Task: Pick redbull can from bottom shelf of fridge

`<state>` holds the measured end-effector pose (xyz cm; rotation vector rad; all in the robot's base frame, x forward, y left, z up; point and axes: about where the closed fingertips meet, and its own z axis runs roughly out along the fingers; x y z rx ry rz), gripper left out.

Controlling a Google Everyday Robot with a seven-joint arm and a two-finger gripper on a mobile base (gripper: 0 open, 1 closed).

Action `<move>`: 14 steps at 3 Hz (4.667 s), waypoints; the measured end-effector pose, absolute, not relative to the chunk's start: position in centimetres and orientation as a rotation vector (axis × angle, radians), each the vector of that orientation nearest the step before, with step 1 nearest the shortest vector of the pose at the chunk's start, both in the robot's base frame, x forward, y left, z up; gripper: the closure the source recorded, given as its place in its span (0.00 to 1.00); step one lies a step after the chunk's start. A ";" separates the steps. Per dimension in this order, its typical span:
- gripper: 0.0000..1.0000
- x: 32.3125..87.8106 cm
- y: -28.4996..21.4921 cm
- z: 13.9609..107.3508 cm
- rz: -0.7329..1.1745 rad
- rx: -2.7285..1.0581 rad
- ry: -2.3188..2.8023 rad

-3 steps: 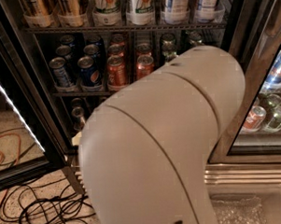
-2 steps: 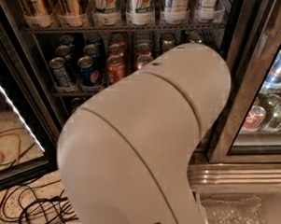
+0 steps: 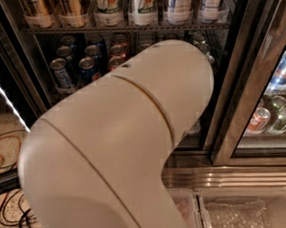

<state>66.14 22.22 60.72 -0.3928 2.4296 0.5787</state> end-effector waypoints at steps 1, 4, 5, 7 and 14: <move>0.27 67.2 22.1 61.0 0.542 -0.392 2.403; 0.24 68.9 22.4 60.5 0.520 -0.390 2.352; 0.23 69.5 22.9 61.2 0.528 -0.400 2.324; 0.21 71.3 22.8 62.0 0.516 -0.398 2.290; 0.67 75.9 26.3 63.0 0.540 -0.506 2.171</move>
Offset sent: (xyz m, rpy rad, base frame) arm 0.0232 0.0033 -0.0034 -0.0268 -0.0883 -0.0406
